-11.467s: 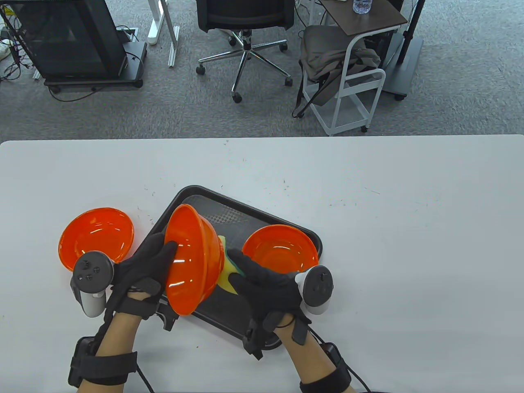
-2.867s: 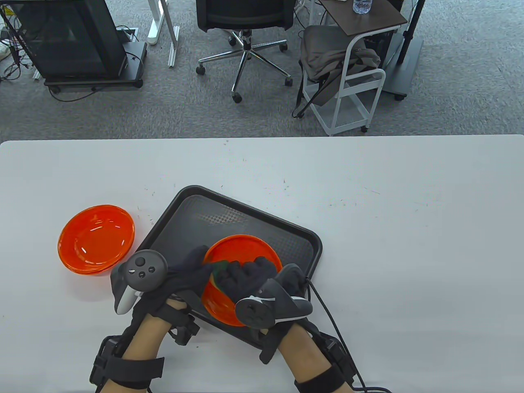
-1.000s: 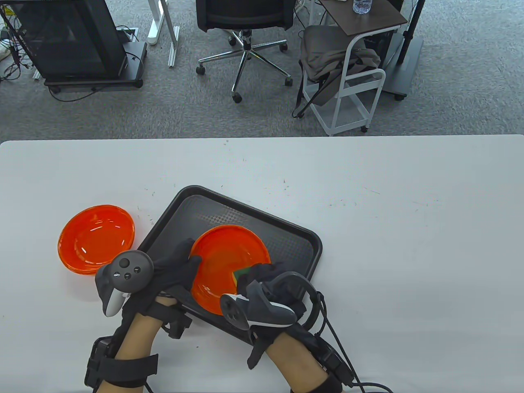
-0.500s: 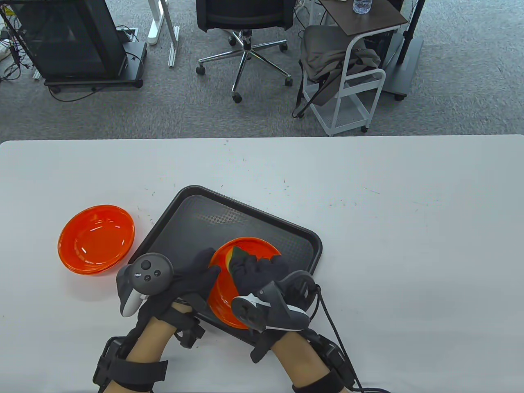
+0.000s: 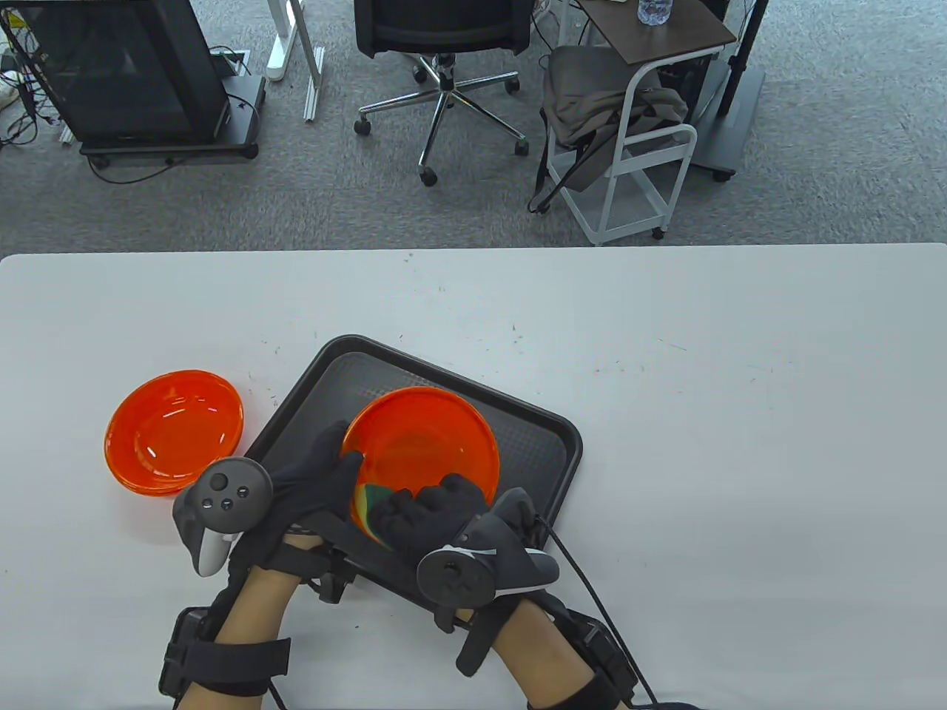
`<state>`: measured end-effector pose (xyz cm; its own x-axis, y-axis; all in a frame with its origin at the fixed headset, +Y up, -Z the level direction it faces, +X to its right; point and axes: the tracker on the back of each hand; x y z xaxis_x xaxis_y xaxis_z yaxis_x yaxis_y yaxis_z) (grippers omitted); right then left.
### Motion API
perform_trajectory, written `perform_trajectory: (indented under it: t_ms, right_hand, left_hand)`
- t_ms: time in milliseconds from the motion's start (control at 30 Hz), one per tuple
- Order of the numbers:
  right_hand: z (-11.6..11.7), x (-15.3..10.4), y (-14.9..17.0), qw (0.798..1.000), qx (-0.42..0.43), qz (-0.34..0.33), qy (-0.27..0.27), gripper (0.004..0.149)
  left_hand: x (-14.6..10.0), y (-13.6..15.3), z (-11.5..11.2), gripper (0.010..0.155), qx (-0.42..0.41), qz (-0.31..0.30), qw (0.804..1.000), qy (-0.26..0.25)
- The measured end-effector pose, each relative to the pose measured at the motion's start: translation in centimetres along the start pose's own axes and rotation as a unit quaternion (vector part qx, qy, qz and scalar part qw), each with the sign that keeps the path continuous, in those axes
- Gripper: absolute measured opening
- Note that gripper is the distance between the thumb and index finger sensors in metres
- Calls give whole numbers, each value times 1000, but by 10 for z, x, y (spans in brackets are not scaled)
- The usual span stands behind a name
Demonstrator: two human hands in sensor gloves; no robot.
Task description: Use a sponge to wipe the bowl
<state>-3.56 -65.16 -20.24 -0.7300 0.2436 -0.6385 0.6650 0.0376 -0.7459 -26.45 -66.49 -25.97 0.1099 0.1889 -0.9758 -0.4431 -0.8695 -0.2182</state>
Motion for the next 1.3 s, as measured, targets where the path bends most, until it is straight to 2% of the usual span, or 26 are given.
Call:
perform_trajectory:
  t_ms: [133, 233, 633, 967, 1100, 1300]
  right_hand:
    - [-7, -1, -2, 998, -61, 13, -28, 46]
    - [-13, -4, 1, 995, -95, 28, -17, 46]
    - [-28, -22, 32, 978, -149, 115, 86, 46]
    - [-32, -41, 62, 967, -94, 187, 142, 47]
    - [-30, -45, 69, 964, -3, 204, 173, 47]
    - [-23, -47, 74, 946, 127, 219, 203, 48]
  left_hand:
    - [0, 6, 17, 56, -18, 9, 999, -27]
    - [0, 11, 25, 56, -36, 20, 998, -40]
    - [0, 22, 36, 57, -103, 43, 993, -51]
    - [-1, 26, 39, 56, -151, 56, 986, -46]
    - [-1, 29, 40, 56, -175, 58, 982, -44]
    - [0, 29, 39, 56, -205, 47, 977, -43]
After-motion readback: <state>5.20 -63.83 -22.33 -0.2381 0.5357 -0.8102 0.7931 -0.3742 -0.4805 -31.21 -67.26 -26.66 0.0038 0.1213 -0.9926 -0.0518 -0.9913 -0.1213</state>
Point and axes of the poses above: the tracker on the back of each hand, its own y axis roughly to the little-finger side, its own x axis roughly from the wrist to the fingertips, z = x × y, and after that the axes turned 11 degrees about -x, right-handed
